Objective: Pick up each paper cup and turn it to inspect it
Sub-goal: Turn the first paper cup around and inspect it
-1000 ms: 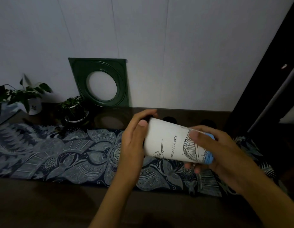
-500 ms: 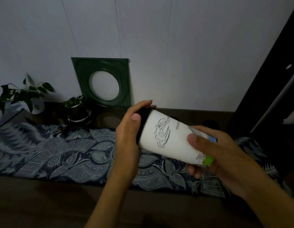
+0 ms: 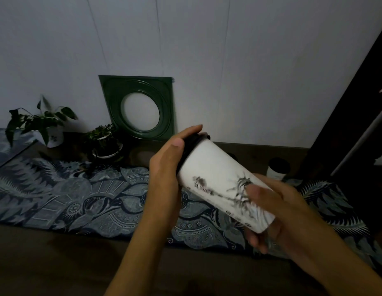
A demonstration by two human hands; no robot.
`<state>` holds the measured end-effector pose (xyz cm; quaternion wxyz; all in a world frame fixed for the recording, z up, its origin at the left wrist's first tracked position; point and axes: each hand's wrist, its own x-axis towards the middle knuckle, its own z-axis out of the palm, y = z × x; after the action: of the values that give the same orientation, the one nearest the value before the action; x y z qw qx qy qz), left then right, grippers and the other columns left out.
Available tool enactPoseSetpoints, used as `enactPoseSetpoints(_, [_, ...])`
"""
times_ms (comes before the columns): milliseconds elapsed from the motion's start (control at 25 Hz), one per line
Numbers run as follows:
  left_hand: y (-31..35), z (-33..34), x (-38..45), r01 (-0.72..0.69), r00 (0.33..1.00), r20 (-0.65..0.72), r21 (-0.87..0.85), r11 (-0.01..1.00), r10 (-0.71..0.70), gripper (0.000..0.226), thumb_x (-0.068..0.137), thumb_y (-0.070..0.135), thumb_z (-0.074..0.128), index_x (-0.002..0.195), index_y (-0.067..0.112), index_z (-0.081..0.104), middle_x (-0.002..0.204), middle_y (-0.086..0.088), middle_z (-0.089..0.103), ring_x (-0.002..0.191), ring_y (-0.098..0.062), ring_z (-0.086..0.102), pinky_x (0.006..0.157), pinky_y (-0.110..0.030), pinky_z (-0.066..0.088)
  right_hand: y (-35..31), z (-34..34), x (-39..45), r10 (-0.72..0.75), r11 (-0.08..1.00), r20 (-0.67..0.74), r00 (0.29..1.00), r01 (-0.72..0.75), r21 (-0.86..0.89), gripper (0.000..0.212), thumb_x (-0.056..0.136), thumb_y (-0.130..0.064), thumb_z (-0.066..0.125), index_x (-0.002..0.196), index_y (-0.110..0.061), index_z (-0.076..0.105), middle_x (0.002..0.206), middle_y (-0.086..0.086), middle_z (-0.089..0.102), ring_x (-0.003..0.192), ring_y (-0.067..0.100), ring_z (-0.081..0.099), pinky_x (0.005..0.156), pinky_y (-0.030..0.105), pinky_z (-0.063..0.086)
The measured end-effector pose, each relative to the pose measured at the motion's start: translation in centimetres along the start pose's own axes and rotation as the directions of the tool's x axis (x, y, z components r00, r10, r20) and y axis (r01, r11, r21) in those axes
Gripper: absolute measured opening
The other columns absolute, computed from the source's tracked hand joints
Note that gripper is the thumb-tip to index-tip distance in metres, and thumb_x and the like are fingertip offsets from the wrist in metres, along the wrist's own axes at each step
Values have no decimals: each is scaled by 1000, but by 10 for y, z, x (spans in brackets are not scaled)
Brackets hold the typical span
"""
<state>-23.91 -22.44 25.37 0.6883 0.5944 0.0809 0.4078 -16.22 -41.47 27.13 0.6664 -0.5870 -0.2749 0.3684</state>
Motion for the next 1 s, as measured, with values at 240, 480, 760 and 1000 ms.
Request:
enactPoseSetpoints(240, [2,5,2,48,997,-70,71,996,-43,42,85,47,52,105,25,80,104,-4,81,97,-20,74,79,-29,58,9,5,0,-383,324,176,907,311,-894,87,64,-62,70,141,-49,31,118,-18,62,83,4,65,59,18,57])
enactPoseSetpoints(480, [5,7,-2,4,1000,16,-28,1000,-4,39,93,47,48,107,30,81,108,-1,81,101,-17,74,78,-26,58,1,8,-2,-7,988,-30,1000,3,-151,53,84,-26,73,134,-27,55,90,6,77,47,7,67,42,15,52])
enactPoseSetpoints(760, [5,14,-3,35,995,-90,56,998,-30,37,87,52,52,97,34,82,102,0,82,95,-17,75,75,-31,60,5,4,-12,-371,413,163,914,320,-853,87,65,-56,72,141,-42,33,118,-14,61,87,11,67,60,26,60])
enactPoseSetpoints(1000, [9,12,-6,18,1000,-2,-30,999,-19,40,91,48,51,109,28,80,112,-5,80,107,-22,72,83,-31,59,-4,11,-11,-141,973,-63,988,126,-196,51,72,-39,79,120,-41,61,99,3,76,65,15,73,46,28,56])
